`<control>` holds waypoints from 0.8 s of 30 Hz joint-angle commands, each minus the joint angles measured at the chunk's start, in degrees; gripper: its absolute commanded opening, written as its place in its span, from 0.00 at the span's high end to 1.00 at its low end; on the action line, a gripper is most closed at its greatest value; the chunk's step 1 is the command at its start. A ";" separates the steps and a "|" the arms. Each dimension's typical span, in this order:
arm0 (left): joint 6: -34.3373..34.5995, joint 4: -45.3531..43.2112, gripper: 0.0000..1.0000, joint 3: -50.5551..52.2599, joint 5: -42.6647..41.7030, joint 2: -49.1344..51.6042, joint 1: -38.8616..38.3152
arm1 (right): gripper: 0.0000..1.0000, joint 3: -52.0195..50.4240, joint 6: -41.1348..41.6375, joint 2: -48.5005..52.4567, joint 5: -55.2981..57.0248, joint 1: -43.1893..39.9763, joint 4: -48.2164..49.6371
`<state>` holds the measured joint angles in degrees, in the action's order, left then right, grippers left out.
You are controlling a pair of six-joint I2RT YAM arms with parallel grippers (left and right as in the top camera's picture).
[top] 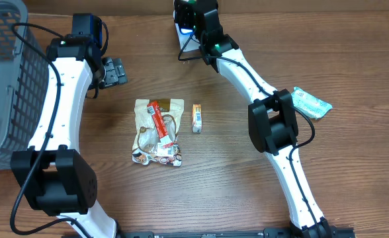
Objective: Scan the item barcode
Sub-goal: 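Lift the green jar and hold it up to the white scanner, then carry the jar right and lower it beside the mint pack, release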
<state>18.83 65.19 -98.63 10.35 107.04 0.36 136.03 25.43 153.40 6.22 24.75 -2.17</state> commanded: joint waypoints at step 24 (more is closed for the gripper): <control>-1.29 0.13 0.00 -0.90 0.57 -1.01 -0.39 | 0.91 -0.37 -0.35 -33.11 -0.07 -11.65 -85.07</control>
<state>18.81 65.21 -98.63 10.35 107.04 0.36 137.14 25.28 117.51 5.98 16.01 -82.89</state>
